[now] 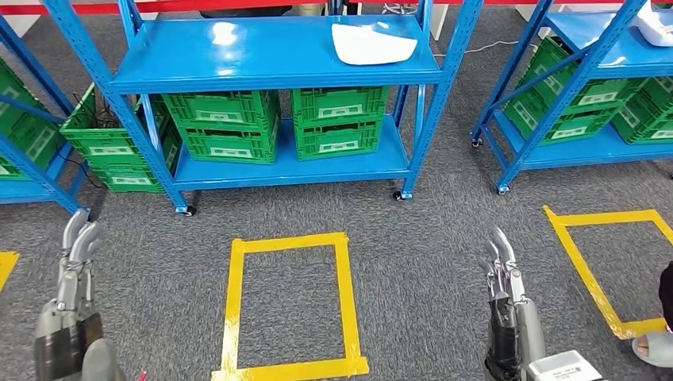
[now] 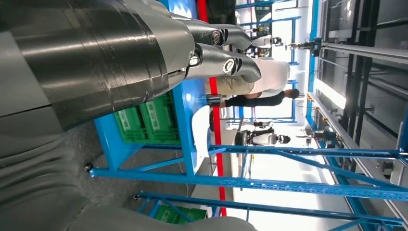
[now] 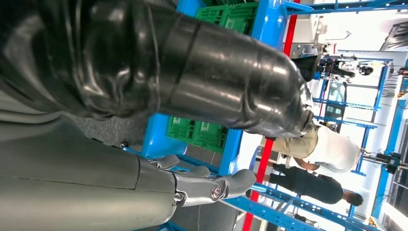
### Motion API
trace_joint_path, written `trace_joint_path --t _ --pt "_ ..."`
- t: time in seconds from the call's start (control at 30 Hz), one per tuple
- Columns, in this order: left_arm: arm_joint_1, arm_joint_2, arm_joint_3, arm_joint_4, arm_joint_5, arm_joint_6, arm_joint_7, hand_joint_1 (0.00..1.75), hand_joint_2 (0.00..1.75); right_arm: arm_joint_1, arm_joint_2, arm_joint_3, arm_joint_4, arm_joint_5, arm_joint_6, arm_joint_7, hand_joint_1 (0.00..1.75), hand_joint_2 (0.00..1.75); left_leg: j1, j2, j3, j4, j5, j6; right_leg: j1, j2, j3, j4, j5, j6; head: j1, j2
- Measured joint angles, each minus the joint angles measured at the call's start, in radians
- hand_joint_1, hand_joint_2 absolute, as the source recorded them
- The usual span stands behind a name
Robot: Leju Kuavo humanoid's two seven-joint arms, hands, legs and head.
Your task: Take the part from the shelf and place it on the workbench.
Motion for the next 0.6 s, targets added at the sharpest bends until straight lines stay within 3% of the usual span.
trace_joint_path --t 0.07,0.13,0.23,0.27,0.33,0.37,0.4,0.43,0.47,0.53,0.6 --pt "0.000 0.000 0.000 0.000 0.000 0.000 -0.001 0.00 0.00 -0.007 -0.003 0.003 0.000 0.003 0.000 0.010 0.00 0.00 -0.001 -0.001 0.006 0.000 -0.011 -0.008 0.007 0.001 0.038 -0.085 0.034 -0.010 0.003 0.000" --pt "-0.001 0.000 0.000 -0.001 -0.001 0.000 -0.002 0.00 0.00 -0.014 -0.006 0.009 0.001 0.007 0.001 0.025 0.00 0.00 -0.001 -0.001 0.009 -0.004 -0.017 -0.019 0.012 0.001 0.050 -0.100 0.026 -0.018 0.003 0.000" --pt "-0.002 0.001 -0.001 -0.003 -0.004 0.000 -0.003 0.00 0.00 -0.022 -0.008 0.017 0.002 0.013 0.003 0.039 0.00 0.00 -0.002 0.004 0.005 0.023 -0.040 -0.032 0.005 0.001 0.077 -0.120 0.025 -0.033 -0.004 0.000" --pt "-0.002 0.001 -0.001 -0.004 -0.004 0.000 -0.002 0.00 0.00 -0.026 -0.008 0.020 0.002 0.015 0.003 0.042 0.00 0.00 -0.002 0.006 -0.016 0.068 -0.060 -0.034 0.002 0.001 0.087 -0.126 0.023 -0.038 -0.011 0.000" --pt "-0.003 0.002 -0.002 -0.004 -0.003 0.000 -0.001 0.00 0.00 -0.032 -0.008 0.024 0.004 0.016 0.003 0.046 0.00 0.00 -0.001 0.009 -0.095 0.203 -0.106 -0.037 0.003 0.000 0.098 -0.129 0.013 -0.044 -0.024 0.000" --pt "-0.003 0.003 -0.002 -0.004 -0.003 0.000 -0.001 0.00 0.00 -0.033 -0.008 0.026 0.006 0.017 0.003 0.048 0.00 0.00 -0.001 0.010 -0.135 0.258 -0.117 -0.037 0.004 0.000 0.103 -0.128 0.007 -0.045 -0.028 0.000" --pt "-0.003 0.004 -0.002 -0.003 -0.002 0.000 0.000 0.00 0.00 -0.033 -0.009 0.028 0.007 0.017 0.004 0.050 0.00 0.00 -0.001 0.010 -0.161 0.282 -0.110 -0.037 0.005 0.001 0.108 -0.128 0.001 -0.045 -0.032 0.000" --pt "-0.003 0.004 -0.002 -0.003 -0.002 0.000 0.000 0.00 0.00 -0.033 -0.009 0.030 0.008 0.019 0.004 0.051 0.00 0.00 -0.001 0.010 -0.167 0.268 -0.082 -0.035 0.006 0.001 0.116 -0.127 -0.005 -0.044 -0.036 0.000" --pt "-0.003 0.004 -0.002 -0.003 -0.001 0.000 0.000 0.00 0.00 -0.034 -0.009 0.032 0.009 0.020 0.005 0.051 0.00 0.00 -0.002 0.010 -0.150 0.214 -0.038 -0.031 0.007 0.001 0.127 -0.127 -0.013 -0.043 -0.040 0.000" --pt "-0.004 0.005 -0.003 -0.003 0.000 0.000 0.000 0.00 0.00 -0.037 -0.009 0.035 0.010 0.023 0.006 0.052 0.00 0.00 -0.006 0.013 -0.093 0.081 0.032 -0.019 0.010 0.001 0.139 -0.128 -0.031 -0.037 -0.047 0.000" --pt "-0.005 0.005 -0.004 -0.004 0.001 0.000 -0.002 0.00 0.00 -0.041 -0.010 0.037 0.011 0.025 0.009 0.055 0.00 0.00 -0.012 0.016 -0.052 0.014 0.040 -0.011 0.011 0.001 0.144 -0.131 -0.042 -0.025 -0.049 0.000"
